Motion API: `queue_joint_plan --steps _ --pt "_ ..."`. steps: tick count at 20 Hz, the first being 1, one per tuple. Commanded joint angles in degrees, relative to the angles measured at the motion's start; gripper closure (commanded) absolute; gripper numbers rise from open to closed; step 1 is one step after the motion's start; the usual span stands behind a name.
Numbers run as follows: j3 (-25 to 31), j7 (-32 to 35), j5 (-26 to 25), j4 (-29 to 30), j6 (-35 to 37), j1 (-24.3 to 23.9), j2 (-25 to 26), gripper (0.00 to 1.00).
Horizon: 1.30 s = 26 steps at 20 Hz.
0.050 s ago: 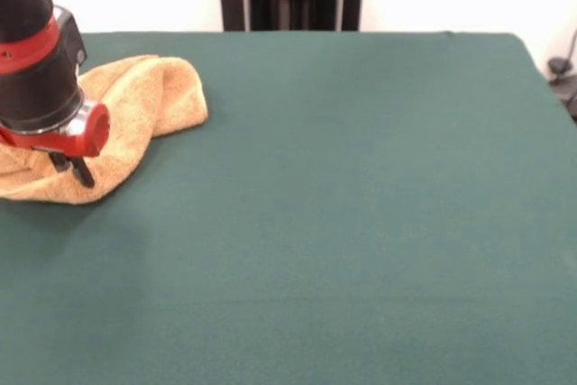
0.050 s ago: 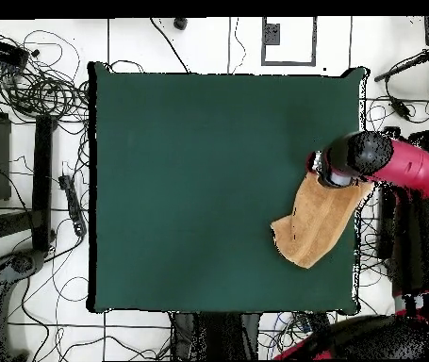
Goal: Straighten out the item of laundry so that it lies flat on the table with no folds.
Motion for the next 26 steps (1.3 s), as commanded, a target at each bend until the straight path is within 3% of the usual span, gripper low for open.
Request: queue_joint_plan --steps 1,20,26 --pt "0.65 2.97 2.06 -10.36 6.67 4.88 5.31 1.00" --pt "1.18 1.10 1.93 -21.92 10.91 7.07 11.39 1.00" --pt "-0.24 4.80 2.82 -20.15 9.76 8.41 10.55 1.00"
